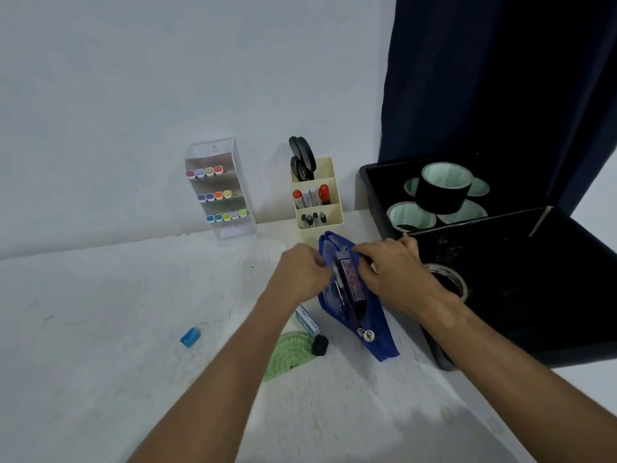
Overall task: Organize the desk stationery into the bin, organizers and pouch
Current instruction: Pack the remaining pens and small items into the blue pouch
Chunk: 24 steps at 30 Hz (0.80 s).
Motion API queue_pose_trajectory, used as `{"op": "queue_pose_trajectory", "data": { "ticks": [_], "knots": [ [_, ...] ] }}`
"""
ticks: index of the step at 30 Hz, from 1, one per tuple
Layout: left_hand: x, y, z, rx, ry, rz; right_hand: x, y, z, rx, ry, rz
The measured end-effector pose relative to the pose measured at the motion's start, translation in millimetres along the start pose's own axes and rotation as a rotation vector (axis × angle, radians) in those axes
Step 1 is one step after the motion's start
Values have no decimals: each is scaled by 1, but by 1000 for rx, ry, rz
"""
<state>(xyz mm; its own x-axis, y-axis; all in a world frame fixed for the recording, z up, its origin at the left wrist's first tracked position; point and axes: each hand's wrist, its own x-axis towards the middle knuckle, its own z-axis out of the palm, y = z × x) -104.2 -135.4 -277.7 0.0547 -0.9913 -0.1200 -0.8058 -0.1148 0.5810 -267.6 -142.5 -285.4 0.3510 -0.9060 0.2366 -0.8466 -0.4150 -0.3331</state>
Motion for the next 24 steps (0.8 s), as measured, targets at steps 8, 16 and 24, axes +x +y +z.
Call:
{"op": "queue_pose_trajectory", "data": {
  "ticks": [8,16,24],
  "knots": [
    [-27,-57,-18,128,-190,-174,-1,-1,0,6,-16,-36],
    [-65,-80,-6,264,-369,-127,-1,-3,-1,6,-49,-42],
    [-66,-81,-11,378,-351,-39,-2,-4,1,-11,-52,-46]
  ]
}}
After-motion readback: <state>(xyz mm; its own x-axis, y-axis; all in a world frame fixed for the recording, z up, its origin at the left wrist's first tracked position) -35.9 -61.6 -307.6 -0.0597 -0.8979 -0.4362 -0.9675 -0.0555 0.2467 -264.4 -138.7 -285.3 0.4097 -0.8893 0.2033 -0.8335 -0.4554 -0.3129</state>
